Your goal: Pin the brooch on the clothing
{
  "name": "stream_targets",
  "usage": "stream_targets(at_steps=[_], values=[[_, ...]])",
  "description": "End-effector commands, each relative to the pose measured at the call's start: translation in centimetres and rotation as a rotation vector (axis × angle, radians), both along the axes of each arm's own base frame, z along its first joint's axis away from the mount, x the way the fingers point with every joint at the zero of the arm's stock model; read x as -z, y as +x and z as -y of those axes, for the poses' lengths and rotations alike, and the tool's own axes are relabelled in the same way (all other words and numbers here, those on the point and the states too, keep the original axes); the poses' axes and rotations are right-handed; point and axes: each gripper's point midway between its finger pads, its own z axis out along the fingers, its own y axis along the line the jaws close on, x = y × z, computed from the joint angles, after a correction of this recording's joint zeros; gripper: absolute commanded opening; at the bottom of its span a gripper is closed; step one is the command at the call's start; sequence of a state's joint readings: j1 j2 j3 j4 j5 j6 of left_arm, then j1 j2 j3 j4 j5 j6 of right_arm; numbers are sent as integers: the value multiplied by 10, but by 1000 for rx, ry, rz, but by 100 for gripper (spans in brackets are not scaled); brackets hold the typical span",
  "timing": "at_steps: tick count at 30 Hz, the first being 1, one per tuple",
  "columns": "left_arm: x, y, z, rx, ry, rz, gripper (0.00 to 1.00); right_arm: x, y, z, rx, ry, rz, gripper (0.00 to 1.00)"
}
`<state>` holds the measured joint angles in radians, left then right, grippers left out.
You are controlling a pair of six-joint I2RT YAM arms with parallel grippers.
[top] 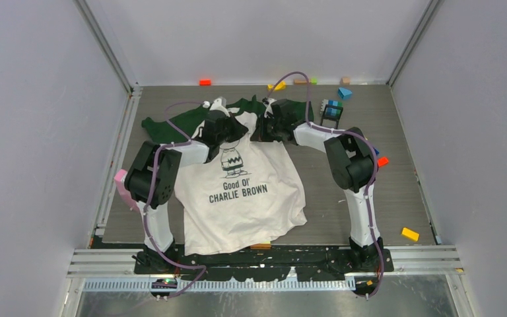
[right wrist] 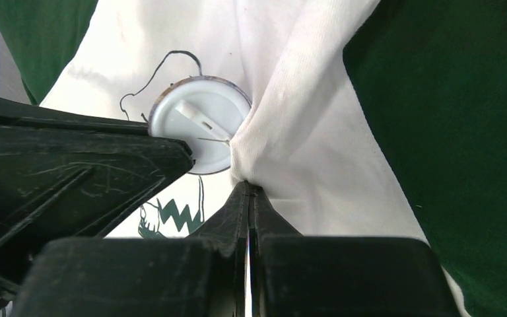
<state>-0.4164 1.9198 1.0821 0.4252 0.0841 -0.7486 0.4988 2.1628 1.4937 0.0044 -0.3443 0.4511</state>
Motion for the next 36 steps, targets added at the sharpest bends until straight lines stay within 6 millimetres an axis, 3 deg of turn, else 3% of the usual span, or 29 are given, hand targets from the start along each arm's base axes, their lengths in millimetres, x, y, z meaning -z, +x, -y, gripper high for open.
stream_targets(at_steps=[1, 5, 8, 9, 10, 11, 12, 13, 14, 15, 16, 19, 22, 23, 24, 27, 32, 36], values=[[-51, 5, 10, 50, -97, 146, 0, -4, 5, -2, -14, 41, 17, 1], [-55, -1, 9, 81, -113, 149, 0, -15, 2, 2, -24, 50, 30, 1], [-58, -8, 8, 132, -128, 139, 0, -40, -3, 9, -36, 75, 57, 3], [-59, -11, 6, 147, -134, 136, 0, -39, -8, 13, -40, 70, 52, 6], [-61, -14, 4, 157, -138, 137, 0, -54, -10, 17, -41, 79, 72, 8], [-64, -17, 3, 174, -145, 136, 0, -52, -15, 25, -40, 69, 66, 13], [-67, -19, 2, 196, -154, 138, 0, -68, -20, 29, -42, 77, 90, 16], [-71, -25, 4, 239, -169, 136, 0, -64, -27, 36, -42, 67, 82, 22], [-75, -28, 4, 264, -180, 136, 0, -79, -32, 40, -47, 78, 106, 24], [-78, -32, 4, 292, -187, 136, 0, -74, -39, 48, -44, 71, 92, 29], [-81, -36, 4, 323, -192, 134, 0, -91, -45, 51, -54, 92, 121, 35], [-93, -51, 3, 415, -211, 135, 0, -112, -67, 64, -68, 142, 147, 46], [-105, -69, 2, 492, -215, 139, 0, -133, -90, 66, -122, 205, 188, 60], [-108, -75, 2, 512, -212, 131, 0, -151, -99, 65, -152, 234, 225, 62], [-117, -82, 3, 539, -214, 136, 0, -152, -105, 65, -165, 244, 227, 66], [-137, -103, 5, 608, -237, 131, 0, -182, -125, 61, -256, 318, 318, 68], [-144, -121, -4, 624, -161, 100, 0, -192, -138, 64, -276, 336, 390, 70], [-134, -103, -18, 490, -86, 94, 0, -165, -112, 66, -183, 207, 340, 69]])
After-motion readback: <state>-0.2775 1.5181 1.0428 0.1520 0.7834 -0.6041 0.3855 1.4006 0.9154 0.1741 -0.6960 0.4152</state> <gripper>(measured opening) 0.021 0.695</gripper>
